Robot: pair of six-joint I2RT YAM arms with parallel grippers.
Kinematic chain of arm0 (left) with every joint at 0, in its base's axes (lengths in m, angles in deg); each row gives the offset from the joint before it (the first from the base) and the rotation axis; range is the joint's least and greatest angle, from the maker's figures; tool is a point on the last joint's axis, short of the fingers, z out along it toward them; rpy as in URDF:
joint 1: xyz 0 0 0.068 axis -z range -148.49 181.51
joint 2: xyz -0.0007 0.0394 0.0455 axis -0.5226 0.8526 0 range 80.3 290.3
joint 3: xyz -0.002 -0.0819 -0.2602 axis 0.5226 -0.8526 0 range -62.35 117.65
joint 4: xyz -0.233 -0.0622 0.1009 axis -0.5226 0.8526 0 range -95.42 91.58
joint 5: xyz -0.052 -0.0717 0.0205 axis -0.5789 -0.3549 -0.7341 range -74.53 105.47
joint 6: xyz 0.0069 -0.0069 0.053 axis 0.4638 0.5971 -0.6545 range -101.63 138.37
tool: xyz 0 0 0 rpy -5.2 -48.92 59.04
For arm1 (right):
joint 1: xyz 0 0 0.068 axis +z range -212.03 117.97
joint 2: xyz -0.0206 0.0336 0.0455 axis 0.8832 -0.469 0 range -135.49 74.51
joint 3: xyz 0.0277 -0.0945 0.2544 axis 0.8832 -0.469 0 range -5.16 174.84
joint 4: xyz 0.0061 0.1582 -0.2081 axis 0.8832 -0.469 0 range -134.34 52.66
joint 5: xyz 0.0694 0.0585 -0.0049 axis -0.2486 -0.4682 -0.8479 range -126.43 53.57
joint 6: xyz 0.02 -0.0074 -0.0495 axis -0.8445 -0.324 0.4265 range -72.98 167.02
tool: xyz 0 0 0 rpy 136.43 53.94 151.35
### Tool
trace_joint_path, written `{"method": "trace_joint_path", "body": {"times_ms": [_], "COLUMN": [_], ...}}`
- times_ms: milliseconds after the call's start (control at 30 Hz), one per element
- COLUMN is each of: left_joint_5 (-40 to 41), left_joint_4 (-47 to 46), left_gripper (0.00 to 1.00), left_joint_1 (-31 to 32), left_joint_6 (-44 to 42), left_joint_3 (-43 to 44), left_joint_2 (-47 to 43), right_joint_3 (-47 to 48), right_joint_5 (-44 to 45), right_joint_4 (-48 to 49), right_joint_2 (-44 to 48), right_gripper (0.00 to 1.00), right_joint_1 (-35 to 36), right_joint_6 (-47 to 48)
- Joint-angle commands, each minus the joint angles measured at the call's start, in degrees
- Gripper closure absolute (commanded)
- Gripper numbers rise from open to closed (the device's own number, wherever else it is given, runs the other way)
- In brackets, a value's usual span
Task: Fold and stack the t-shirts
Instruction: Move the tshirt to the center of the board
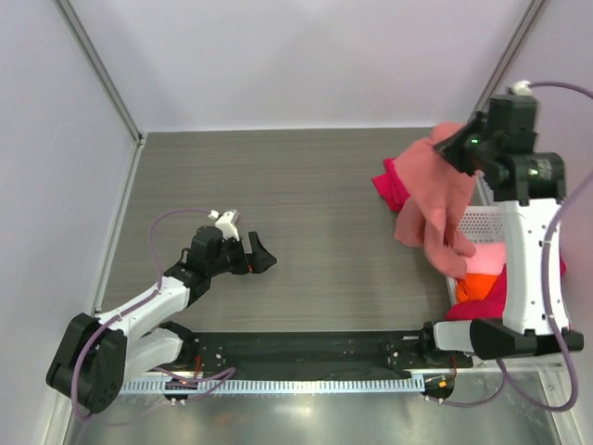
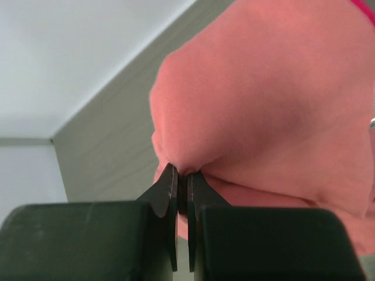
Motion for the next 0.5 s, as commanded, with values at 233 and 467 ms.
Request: {"method": "trace_joint_path", "body": {"times_ms": [233,467], "left_joint_5": [1.83,11.66], "left_joint_4": [-0.66,4.69], "left_gripper": [0.04,0.05], "left_joint_1": [0.15,0.15], "left_joint_6": [-0.36,-0.27], "left_joint_3": [1.80,0.13], "left_joint_2": [-0.74,-11.71], "right_joint_3": [14.29,17.92], "right_joint_5": [37.14,40.16], "right_joint_4": [5.37,11.24], "right_joint_2": [-10.88,-16.45], "right_gripper": [0.99,0.99], "right_joint_1": [53.28,63.77], "right_joint_6": [5.68,9.91]}}
